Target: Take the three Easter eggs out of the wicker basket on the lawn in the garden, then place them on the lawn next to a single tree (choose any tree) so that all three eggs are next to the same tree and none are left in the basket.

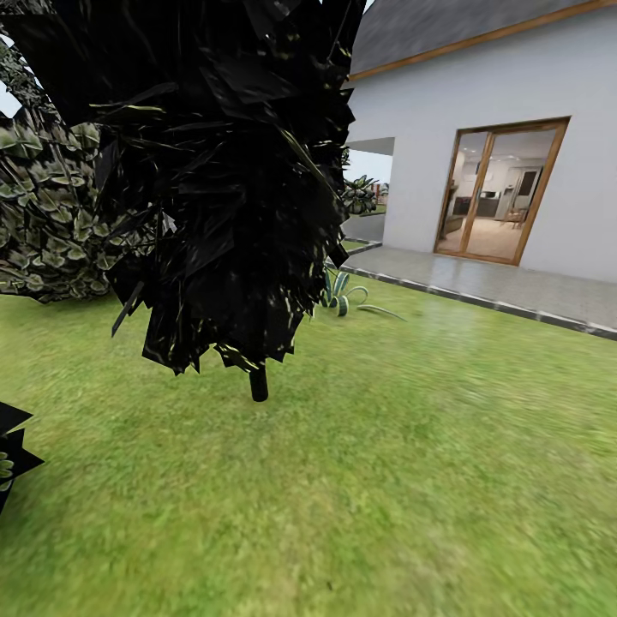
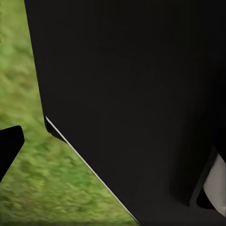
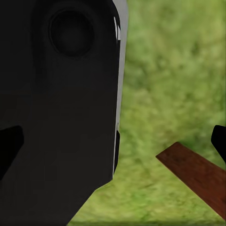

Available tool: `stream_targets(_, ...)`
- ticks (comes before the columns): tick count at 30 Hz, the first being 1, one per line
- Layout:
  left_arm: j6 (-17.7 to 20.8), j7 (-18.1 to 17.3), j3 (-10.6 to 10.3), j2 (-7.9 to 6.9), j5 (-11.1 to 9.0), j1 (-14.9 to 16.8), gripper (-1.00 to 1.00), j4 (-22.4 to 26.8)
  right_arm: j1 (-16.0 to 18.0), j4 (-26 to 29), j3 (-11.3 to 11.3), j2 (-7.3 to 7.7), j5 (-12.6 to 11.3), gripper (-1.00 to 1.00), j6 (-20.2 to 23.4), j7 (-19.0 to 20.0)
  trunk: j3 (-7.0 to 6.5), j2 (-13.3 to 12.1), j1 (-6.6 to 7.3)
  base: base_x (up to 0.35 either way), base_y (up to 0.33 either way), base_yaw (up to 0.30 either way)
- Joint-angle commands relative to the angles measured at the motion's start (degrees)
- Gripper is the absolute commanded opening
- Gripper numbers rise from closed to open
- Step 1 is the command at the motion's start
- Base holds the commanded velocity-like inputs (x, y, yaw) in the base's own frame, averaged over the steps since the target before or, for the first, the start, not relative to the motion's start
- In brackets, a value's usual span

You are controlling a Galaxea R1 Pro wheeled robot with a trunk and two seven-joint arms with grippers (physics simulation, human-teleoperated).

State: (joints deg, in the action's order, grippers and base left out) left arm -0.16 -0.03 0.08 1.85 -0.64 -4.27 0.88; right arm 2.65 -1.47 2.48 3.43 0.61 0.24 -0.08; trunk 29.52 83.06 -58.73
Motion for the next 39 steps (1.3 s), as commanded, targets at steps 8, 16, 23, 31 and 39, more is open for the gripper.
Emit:
stream_targets(8,-0.02,0.0,0.01,0.03,-0.07,-0.03,1.0,0.11,0.07,-0.11,0.24,0.0,0.07,1.0,0.03,0.02,0.04,0.02,0.0,0.0,0.0,0.0)
stream_targets(16,-0.02,-0.02,0.01,0.03,-0.07,-0.03,1.0,0.11,0.07,-0.11,0.24,0.0,0.06,1.0,0.03,-0.01,0.04,0.02,0.0,0.0,0.0,0.0)
stream_targets(23,-0.02,-0.03,0.01,0.01,-0.07,-0.03,1.0,0.09,0.07,-0.11,0.24,0.0,0.06,1.0,0.03,0.01,0.04,0.02,0.0,0.0,0.0,0.0)
stream_targets(31,-0.02,-0.03,0.01,0.0,-0.07,-0.03,1.0,0.09,0.07,-0.11,0.24,0.0,0.05,1.0,0.03,0.0,0.04,0.02,0.0,0.0,0.0,0.0)
stream_targets(39,-0.02,-0.02,0.01,0.02,-0.07,-0.03,1.0,0.11,0.07,-0.11,0.24,0.0,0.04,1.0,0.03,0.02,0.04,0.02,0.0,0.0,0.0,0.0)
